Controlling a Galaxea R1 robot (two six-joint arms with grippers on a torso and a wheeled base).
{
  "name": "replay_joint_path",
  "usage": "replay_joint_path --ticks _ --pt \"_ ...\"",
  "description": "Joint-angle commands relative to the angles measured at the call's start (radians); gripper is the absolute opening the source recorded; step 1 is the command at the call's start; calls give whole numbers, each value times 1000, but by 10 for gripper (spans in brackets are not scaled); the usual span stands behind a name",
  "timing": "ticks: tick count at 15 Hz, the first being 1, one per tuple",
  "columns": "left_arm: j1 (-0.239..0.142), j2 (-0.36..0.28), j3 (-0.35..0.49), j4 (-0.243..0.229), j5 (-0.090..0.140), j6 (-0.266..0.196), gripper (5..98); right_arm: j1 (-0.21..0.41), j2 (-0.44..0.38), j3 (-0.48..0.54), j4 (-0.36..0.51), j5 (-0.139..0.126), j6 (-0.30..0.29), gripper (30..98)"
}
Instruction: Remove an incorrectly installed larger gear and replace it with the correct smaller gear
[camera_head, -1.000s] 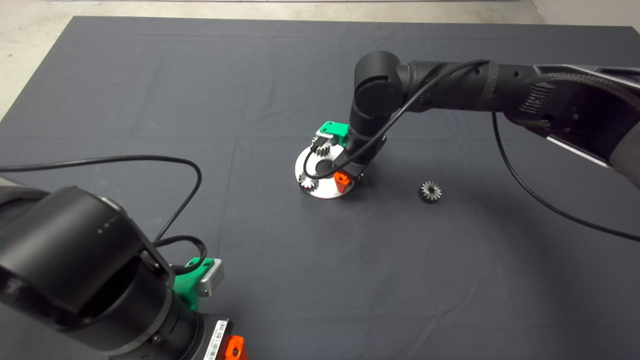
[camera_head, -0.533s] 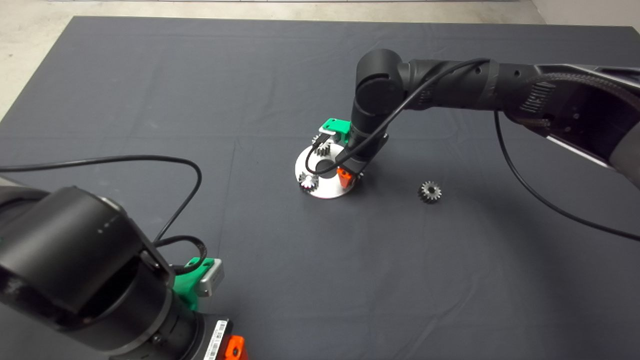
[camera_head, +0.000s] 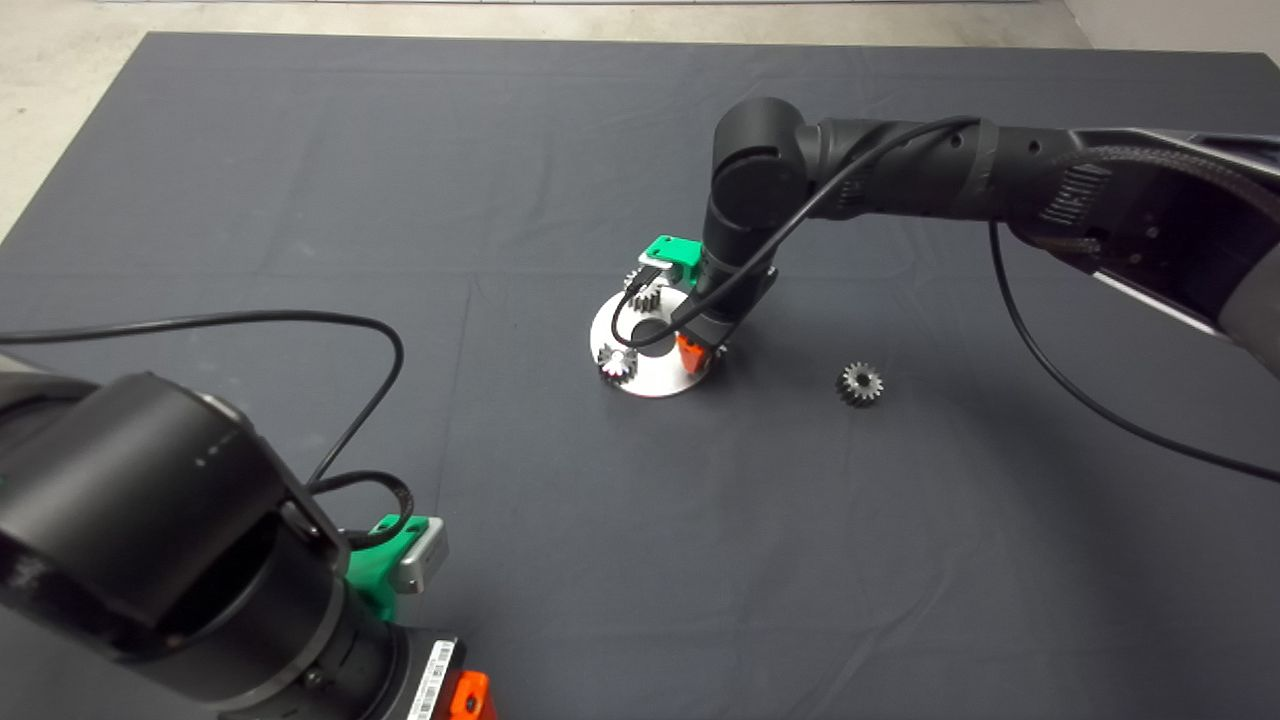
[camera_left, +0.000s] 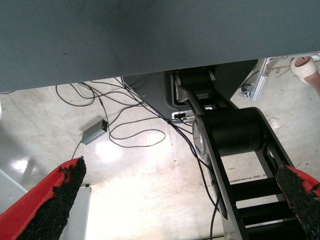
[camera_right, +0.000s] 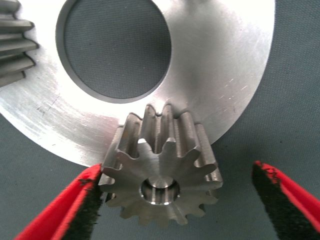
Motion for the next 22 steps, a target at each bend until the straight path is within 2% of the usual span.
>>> replay_joint_path --ticks 1,4,6,8,10,12,13,15,18,20,22 --pt "-11 0 13 -20 0 -5 982 13 -2 -4 -32 -70 9 751" --pt "-11 0 15 -21 0 -5 982 9 -2 -9 -32 -61 11 750" --pt "-11 0 13 -24 0 -5 982 5 -2 -10 -31 -59 11 712" --pt "-11 0 13 -24 0 -5 982 3 -1 -10 -31 -54 24 705" --pt "-11 0 13 -24 0 -5 982 3 1 -9 -29 -24 34 705" --pt "-11 0 13 -24 0 -5 982 3 2 -10 -29 -14 37 654" --pt "-11 0 13 -24 0 -5 982 3 1 -9 -29 -4 37 654" --pt "-11 0 13 -24 0 -5 982 3 2 -7 -29 -3 37 607" --pt "-11 0 13 -24 0 -5 982 4 1 -4 -29 7 43 603" --pt "-11 0 13 -24 0 -5 982 4 2 -4 -29 8 46 565" --pt "-11 0 13 -24 0 -5 982 4 -1 -1 -29 19 46 560"
